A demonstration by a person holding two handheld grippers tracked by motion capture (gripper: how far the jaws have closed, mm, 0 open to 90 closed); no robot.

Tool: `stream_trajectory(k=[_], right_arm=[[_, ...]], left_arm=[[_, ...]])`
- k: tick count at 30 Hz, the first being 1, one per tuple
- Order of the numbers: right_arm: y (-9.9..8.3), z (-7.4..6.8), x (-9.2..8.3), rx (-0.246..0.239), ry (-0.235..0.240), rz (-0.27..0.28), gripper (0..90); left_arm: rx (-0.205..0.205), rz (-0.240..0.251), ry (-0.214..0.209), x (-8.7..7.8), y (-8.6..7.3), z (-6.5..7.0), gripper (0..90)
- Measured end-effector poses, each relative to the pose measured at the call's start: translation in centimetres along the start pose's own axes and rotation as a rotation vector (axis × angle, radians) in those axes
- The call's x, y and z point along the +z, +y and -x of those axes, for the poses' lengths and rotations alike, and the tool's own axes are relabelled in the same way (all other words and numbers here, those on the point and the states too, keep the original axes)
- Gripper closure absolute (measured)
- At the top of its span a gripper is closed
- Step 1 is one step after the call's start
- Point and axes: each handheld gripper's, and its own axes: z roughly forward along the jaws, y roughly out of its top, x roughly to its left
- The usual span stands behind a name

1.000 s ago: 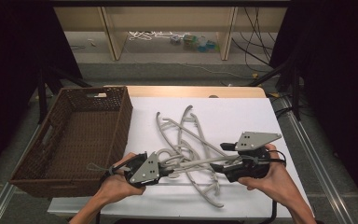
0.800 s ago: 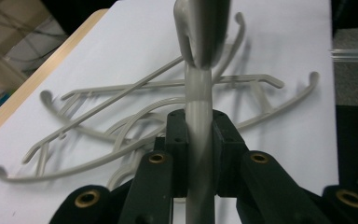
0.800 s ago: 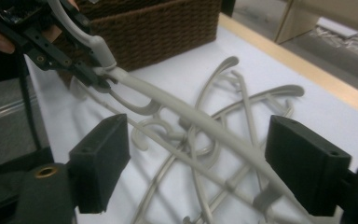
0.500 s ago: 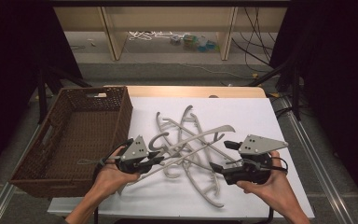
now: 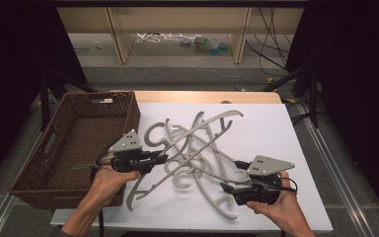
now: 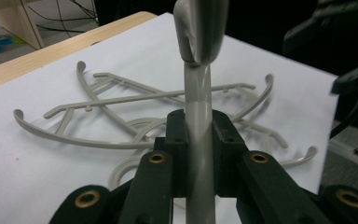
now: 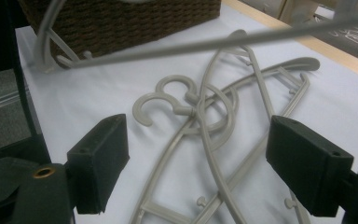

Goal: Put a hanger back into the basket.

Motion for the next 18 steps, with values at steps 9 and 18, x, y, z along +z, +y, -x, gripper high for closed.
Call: stream_trajectory(k=[9,18], right_arm=[[-1.4,-0.1,0.3,0.019,0.013,-0.007,21.6],[-2.1,0.0,0.4,0.029,0.009,-0.015,21.6]], left_arm=[[-0.01,0.049,-0.021,-3.3,3.5,0.7,79.4],[-0.012,0.075,0.049,-7.2,6.1,-1.1,79.4]])
